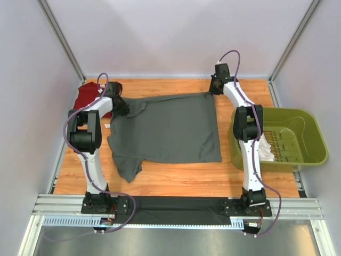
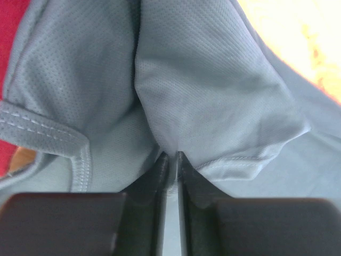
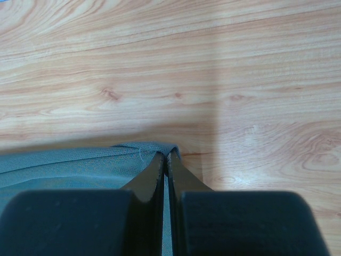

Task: Fold and stack the t-shirts
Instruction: Fold the tshirt

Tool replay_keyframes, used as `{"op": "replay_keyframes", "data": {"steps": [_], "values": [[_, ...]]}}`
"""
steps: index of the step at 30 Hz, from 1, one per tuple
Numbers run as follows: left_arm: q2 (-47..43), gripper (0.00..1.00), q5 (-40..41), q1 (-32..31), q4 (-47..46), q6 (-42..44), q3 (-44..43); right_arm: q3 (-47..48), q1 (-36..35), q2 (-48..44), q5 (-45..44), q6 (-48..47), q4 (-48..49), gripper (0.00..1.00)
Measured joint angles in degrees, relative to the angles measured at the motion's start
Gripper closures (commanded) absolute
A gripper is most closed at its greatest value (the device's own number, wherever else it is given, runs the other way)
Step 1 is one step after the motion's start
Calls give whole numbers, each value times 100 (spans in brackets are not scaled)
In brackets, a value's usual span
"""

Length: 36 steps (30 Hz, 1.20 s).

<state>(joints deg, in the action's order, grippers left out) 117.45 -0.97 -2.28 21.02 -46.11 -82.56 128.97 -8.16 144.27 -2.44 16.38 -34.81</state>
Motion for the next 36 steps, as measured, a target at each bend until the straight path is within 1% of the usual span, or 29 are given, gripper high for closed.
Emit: {"op": "replay_keyframes", "data": {"steps": [1, 2, 13, 19, 26, 36], "values": [[0, 98, 2, 0, 11, -7, 0, 0, 0, 0, 0, 0, 0, 100], [0, 100, 4, 0, 22, 2, 0, 0, 0, 0, 0, 0, 0, 100], [-90, 100, 57, 0, 192, 44, -251, 0, 0, 0, -2, -9, -2, 100], [-632, 100, 39, 0, 448, 162, -326, 0, 0, 0, -2, -42, -4, 100], [-1373, 100, 28, 26, 498, 214, -334, -20, 0, -4, -4, -149, 0, 100], [-1473, 100, -44, 264, 616, 343, -334, -518, 26, -269, -9, -254, 142, 100]]}}
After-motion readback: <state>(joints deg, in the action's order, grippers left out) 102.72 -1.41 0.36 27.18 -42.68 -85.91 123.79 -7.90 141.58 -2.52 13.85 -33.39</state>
